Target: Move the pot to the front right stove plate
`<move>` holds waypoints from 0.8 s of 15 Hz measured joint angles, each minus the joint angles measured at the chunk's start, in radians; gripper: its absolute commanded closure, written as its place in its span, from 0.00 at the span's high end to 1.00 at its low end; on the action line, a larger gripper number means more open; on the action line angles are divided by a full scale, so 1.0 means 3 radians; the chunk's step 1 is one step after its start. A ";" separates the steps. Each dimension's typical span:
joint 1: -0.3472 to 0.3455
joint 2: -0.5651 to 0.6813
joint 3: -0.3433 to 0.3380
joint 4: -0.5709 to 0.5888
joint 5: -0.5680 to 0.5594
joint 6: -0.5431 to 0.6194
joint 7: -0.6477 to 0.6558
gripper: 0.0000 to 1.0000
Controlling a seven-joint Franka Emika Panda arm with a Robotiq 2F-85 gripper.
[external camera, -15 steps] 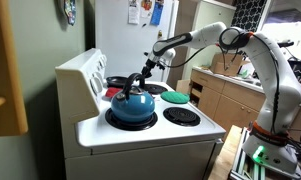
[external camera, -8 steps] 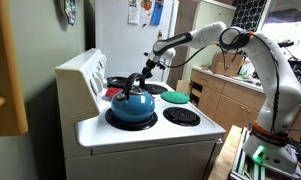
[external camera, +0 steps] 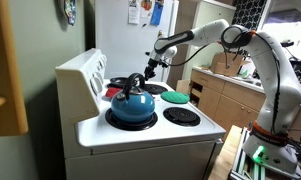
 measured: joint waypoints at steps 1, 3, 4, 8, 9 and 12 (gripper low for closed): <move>0.0001 -0.0020 -0.0021 -0.0007 -0.0026 -0.0027 0.0000 0.06; 0.0001 -0.0060 -0.0060 -0.0033 -0.0068 -0.0081 0.0000 0.06; 0.0001 -0.0077 -0.0077 -0.0048 -0.0084 -0.0099 0.0000 0.06; 0.0001 -0.0129 -0.0119 -0.0150 -0.0101 -0.0113 0.0000 0.06; 0.0001 -0.0141 -0.0126 -0.0181 -0.0101 -0.0113 0.0000 0.06; 0.0001 -0.0171 -0.0148 -0.0276 -0.0101 -0.0113 0.0000 0.06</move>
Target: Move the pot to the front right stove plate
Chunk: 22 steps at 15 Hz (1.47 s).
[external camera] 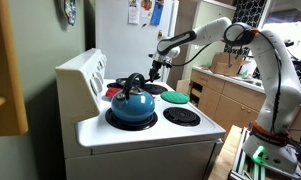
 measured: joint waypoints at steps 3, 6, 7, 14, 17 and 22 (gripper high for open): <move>-0.0001 -0.0052 -0.0034 -0.0094 -0.0017 0.0000 0.0000 0.06; -0.0003 -0.0138 -0.0080 -0.0181 -0.0069 0.0000 0.0000 0.06; -0.0003 -0.0168 -0.0097 -0.0205 -0.0093 0.0000 0.0000 0.06; -0.0030 -0.0329 -0.0204 -0.0388 -0.0216 -0.0011 -0.0043 0.06; -0.0075 -0.0352 -0.0211 -0.0451 -0.0215 -0.0013 -0.0216 0.06; -0.0141 -0.0354 -0.0239 -0.0465 -0.0217 -0.0052 -0.0562 0.06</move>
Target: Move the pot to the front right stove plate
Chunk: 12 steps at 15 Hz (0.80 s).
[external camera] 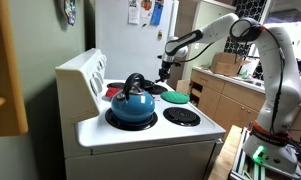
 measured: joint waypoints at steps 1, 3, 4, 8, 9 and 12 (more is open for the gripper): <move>-0.0007 -0.0002 -0.0014 0.0000 -0.0003 -0.0004 -0.0061 0.06; -0.0016 -0.0004 -0.0045 0.0002 -0.0005 -0.0005 -0.0164 0.06; -0.0026 -0.0004 -0.0050 0.0003 -0.0005 -0.0005 -0.0215 0.06; -0.0080 0.0003 -0.0055 0.0013 0.0007 -0.0013 -0.0447 0.06; -0.0092 0.0009 -0.0055 0.0021 0.0013 -0.0024 -0.0515 0.06; -0.0124 0.0037 -0.0058 0.0070 0.0014 -0.0111 -0.0702 0.06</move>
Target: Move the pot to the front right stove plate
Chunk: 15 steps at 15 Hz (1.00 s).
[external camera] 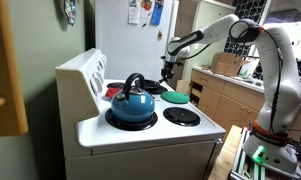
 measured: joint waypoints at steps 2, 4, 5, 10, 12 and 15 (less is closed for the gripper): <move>-0.0016 0.0024 -0.0005 0.0033 0.0000 -0.0017 -0.0095 0.06; -0.0020 0.0052 -0.0023 0.0072 -0.0005 -0.0029 -0.0155 0.06; -0.0021 0.0062 -0.0037 0.0086 -0.0010 -0.0035 -0.0175 0.06; -0.0041 0.0068 -0.0110 0.0148 -0.0015 -0.0093 -0.0220 0.06; -0.0044 0.0070 -0.0126 0.0149 -0.0015 -0.0101 -0.0227 0.06; -0.0044 0.0074 -0.0128 0.0149 -0.0016 -0.0109 -0.0227 0.08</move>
